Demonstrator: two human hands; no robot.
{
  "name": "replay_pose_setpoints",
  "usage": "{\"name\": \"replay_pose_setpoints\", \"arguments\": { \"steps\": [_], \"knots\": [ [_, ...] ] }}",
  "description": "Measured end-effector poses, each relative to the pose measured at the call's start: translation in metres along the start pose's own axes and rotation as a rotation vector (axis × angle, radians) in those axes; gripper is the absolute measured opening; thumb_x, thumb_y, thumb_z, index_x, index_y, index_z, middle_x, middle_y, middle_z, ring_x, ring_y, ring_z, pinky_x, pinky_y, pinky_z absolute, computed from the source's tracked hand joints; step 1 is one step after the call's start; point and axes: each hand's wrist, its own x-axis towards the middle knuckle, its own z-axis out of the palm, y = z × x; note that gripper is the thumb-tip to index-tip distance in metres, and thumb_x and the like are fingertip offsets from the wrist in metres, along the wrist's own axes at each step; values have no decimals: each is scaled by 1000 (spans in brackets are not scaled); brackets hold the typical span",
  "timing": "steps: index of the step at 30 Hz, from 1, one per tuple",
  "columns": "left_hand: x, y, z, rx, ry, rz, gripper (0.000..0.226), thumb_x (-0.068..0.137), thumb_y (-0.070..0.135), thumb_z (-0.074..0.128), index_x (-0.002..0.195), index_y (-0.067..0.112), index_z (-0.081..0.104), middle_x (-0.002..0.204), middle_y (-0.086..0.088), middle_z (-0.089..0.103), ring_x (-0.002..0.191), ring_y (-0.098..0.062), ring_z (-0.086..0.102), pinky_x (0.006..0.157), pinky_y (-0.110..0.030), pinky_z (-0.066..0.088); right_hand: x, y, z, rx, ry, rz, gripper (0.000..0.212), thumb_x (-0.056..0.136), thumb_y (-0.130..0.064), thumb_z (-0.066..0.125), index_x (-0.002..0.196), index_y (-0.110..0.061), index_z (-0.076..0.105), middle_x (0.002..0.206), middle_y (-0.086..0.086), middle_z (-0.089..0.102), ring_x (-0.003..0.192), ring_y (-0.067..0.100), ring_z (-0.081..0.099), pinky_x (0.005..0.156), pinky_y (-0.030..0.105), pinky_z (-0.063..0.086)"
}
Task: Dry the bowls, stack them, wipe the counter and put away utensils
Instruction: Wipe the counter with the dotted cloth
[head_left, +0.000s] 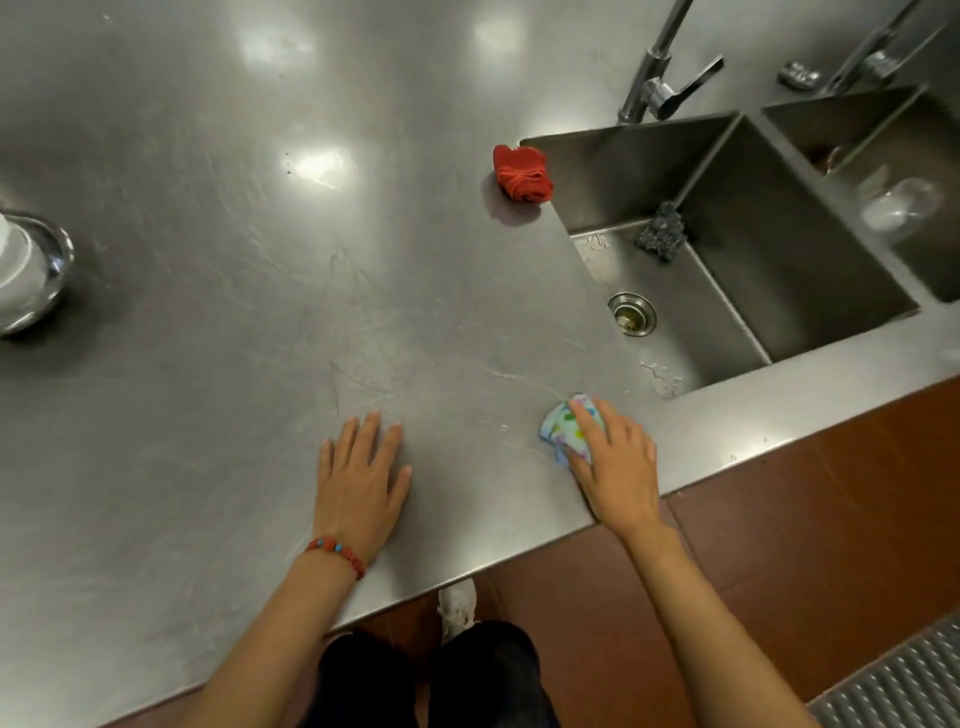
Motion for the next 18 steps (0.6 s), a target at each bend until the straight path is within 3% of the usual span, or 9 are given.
{"name": "replay_pose_setpoints", "arguments": {
  "steps": [4, 7, 9, 12, 15, 18],
  "knots": [
    [3, 3, 4, 32, -20, -5, 67, 82, 42, 21, 128, 6, 51, 140, -22, 43, 129, -44, 37, 104, -60, 27, 52, 36, -4, 0, 5, 311, 50, 92, -38, 46, 138, -25, 36, 145, 10, 36, 120, 34, 40, 98, 45, 32],
    [3, 5, 4, 52, -7, -1, 61, 83, 38, 26, 125, 4, 54, 134, -24, 49, 124, -47, 42, 99, -62, 32, 61, 13, 0, -2, 29, 440, 51, 91, -36, 47, 139, -22, 35, 148, 10, 31, 121, 36, 37, 99, 44, 27],
    [4, 6, 3, 58, 5, -2, 59, 82, 37, 28, 123, 3, 56, 132, -24, 51, 121, -47, 45, 96, -63, 34, 50, -20, 4, 18, 3, 348, 51, 88, -33, 53, 136, -21, 41, 145, 12, 38, 118, 37, 43, 98, 45, 31],
    [5, 8, 3, 64, 0, -11, 58, 82, 35, 30, 120, 2, 59, 129, -24, 54, 118, -48, 48, 93, -64, 36, 26, -70, 11, 32, -3, 23, 56, 71, -35, 70, 123, -21, 56, 129, 10, 58, 101, 34, 59, 87, 43, 47],
    [7, 9, 2, 71, -10, -29, 57, 81, 35, 31, 119, 3, 60, 129, -24, 55, 118, -47, 49, 92, -64, 37, 27, -73, 12, 20, -36, -209, 62, 62, -39, 77, 119, -24, 59, 124, 5, 61, 96, 29, 63, 82, 37, 49],
    [9, 9, 3, 68, -23, -40, 58, 86, 39, 28, 120, 4, 59, 129, -23, 54, 119, -46, 48, 93, -64, 38, 68, -44, 13, 16, -64, -179, 54, 76, -39, 66, 127, -25, 53, 131, 6, 56, 101, 30, 59, 86, 37, 46]
  ]
}}
